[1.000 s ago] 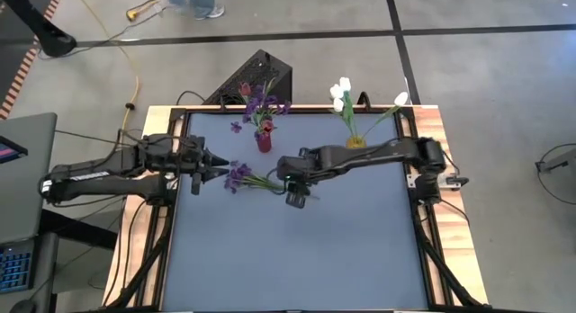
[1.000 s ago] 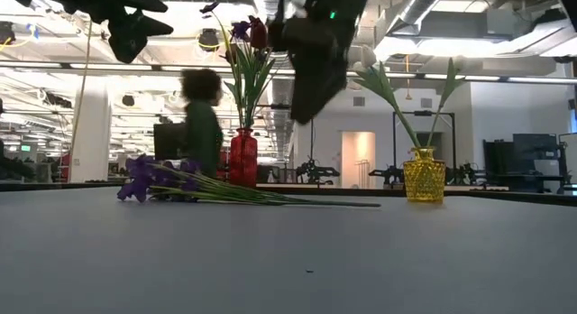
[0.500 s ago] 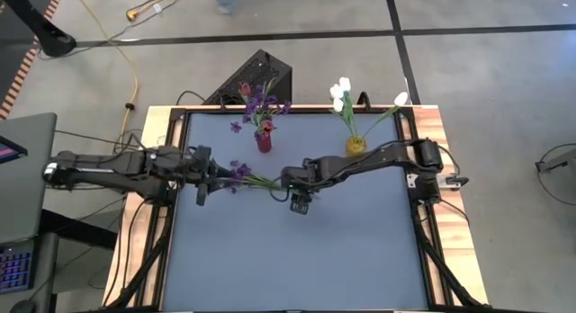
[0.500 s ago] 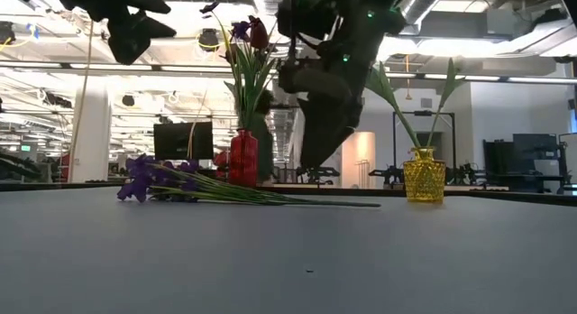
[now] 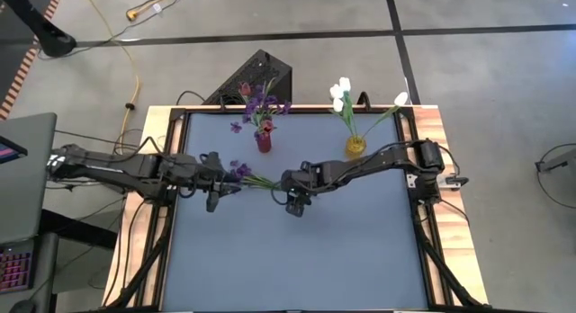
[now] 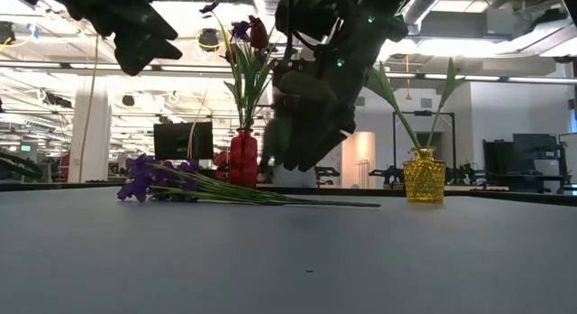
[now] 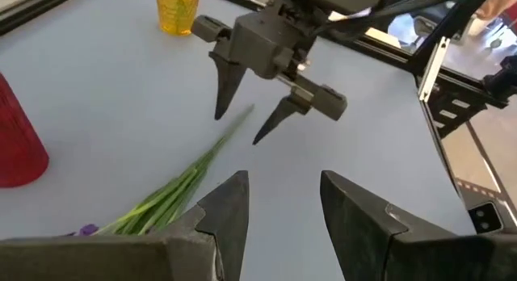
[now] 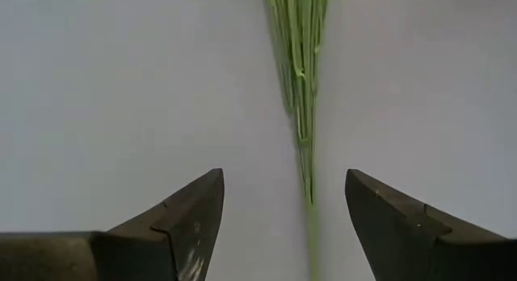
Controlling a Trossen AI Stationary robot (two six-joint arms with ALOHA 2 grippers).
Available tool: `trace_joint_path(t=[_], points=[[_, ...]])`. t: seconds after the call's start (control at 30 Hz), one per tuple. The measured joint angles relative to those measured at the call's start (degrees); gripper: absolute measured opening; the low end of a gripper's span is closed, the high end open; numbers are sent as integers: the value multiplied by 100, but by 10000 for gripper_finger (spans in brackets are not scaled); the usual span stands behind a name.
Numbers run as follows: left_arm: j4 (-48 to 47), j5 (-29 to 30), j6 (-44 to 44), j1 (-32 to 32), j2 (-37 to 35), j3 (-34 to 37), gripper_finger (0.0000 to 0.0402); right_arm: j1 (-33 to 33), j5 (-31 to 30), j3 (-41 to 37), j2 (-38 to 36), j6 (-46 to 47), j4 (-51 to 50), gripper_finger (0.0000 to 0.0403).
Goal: Sort flowers into vase by color
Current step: Put the purple flowers into the red vase
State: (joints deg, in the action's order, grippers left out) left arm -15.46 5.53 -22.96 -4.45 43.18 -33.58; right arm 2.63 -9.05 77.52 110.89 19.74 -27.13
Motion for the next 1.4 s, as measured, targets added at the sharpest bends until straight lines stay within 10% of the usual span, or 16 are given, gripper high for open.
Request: trace_joint_path(t=[1.17, 1.4], points=[[319, 375, 161, 4, 107, -2, 142, -6, -580, -1945, -9, -458, 2908, 285], [352, 437, 133, 4, 107, -2, 141, 39, -503, -2067, 114, -450, 3098, 223]])
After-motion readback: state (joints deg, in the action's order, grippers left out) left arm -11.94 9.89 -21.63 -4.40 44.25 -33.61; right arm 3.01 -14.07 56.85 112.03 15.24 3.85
